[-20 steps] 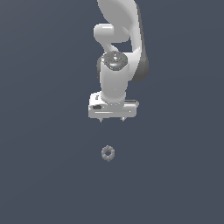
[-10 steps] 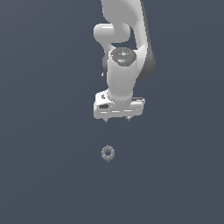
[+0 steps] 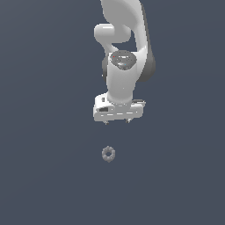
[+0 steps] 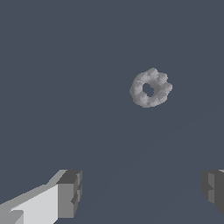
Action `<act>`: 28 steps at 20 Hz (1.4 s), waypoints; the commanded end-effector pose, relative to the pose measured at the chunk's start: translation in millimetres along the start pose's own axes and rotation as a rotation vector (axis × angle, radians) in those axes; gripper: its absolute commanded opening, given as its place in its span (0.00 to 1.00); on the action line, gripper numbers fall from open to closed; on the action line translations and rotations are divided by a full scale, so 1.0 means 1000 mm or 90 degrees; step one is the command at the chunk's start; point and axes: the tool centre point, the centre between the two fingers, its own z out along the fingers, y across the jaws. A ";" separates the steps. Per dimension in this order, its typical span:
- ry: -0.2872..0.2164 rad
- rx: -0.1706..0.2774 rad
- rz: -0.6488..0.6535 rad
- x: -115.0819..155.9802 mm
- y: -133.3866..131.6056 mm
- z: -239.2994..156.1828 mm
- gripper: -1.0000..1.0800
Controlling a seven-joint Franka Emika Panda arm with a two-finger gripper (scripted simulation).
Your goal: Pick up the object and move it to a goal position.
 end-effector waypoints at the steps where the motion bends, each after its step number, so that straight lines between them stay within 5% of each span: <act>1: -0.001 0.000 -0.010 0.005 0.002 0.004 0.96; 17: -0.004 0.008 -0.142 0.068 0.034 0.058 0.96; 28: -0.004 0.014 -0.195 0.088 0.050 0.086 0.96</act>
